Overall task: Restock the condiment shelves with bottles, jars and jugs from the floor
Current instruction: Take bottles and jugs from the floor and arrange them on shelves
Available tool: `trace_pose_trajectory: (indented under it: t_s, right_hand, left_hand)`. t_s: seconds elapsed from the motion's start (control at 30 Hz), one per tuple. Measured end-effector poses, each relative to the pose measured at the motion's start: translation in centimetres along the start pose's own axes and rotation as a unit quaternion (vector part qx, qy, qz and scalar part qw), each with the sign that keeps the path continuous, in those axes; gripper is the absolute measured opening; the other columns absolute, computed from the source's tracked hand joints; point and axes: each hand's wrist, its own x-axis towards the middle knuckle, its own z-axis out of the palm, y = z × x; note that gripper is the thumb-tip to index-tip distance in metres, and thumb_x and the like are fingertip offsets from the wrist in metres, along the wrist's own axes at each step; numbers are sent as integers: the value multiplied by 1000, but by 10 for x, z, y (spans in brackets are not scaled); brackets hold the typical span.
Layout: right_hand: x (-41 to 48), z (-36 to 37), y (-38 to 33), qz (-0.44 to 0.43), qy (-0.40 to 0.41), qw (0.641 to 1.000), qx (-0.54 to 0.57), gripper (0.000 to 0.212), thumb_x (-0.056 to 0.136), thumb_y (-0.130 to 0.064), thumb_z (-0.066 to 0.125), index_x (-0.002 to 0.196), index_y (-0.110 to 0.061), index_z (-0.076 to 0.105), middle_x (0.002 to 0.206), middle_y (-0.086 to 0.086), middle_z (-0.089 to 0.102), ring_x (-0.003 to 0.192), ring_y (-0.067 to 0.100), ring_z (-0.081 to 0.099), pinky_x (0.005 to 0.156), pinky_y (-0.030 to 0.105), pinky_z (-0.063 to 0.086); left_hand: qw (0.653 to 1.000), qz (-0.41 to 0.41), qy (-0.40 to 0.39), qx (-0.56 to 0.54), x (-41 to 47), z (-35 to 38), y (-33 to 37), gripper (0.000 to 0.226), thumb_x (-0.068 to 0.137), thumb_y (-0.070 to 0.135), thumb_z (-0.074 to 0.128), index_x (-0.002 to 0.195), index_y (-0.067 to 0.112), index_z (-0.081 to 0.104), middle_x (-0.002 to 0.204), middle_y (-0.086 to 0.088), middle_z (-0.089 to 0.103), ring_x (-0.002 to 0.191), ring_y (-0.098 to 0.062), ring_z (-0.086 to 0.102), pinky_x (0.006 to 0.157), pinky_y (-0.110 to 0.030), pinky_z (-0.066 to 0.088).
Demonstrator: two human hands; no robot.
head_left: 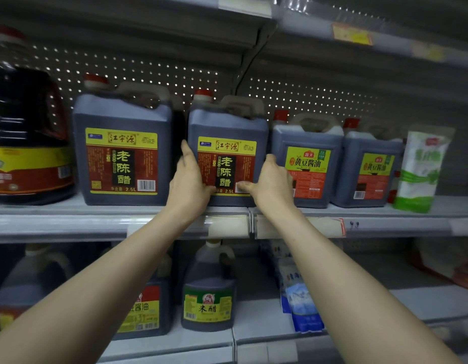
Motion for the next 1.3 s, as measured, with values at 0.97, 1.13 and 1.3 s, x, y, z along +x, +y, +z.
trace_pose_trajectory:
  t_s: [0.97, 1.13, 1.3]
  right_hand:
    - [-280, -28, 196, -90, -211, 969, 92, 52, 93, -31, 69, 140, -18, 51, 129, 6, 66, 121, 27, 60, 102, 45, 45]
    - [-351, 11, 235, -54, -280, 956, 77, 54, 93, -31, 69, 142, -18, 51, 132, 5, 65, 121, 27, 61, 103, 42, 47]
    - [-413, 50, 263, -4, -346, 937, 46, 50, 91, -30, 71, 138, -21, 55, 124, 7, 70, 116, 30, 62, 94, 36, 46]
  left_hand:
    - [990, -113, -71, -42, -351, 79, 13, 56, 88, 23, 72, 140, 18, 52, 132, 3, 61, 117, -10, 59, 98, -24, 46]
    - [973, -184, -133, -35, -419, 100, -28, 56, 87, 20, 73, 139, 15, 53, 131, -2, 62, 118, -14, 59, 101, -29, 46]
    - [951, -237, -199, -31, -480, 120, -70, 55, 87, 17, 74, 138, 14, 54, 130, -3, 63, 118, -14, 58, 95, -15, 41]
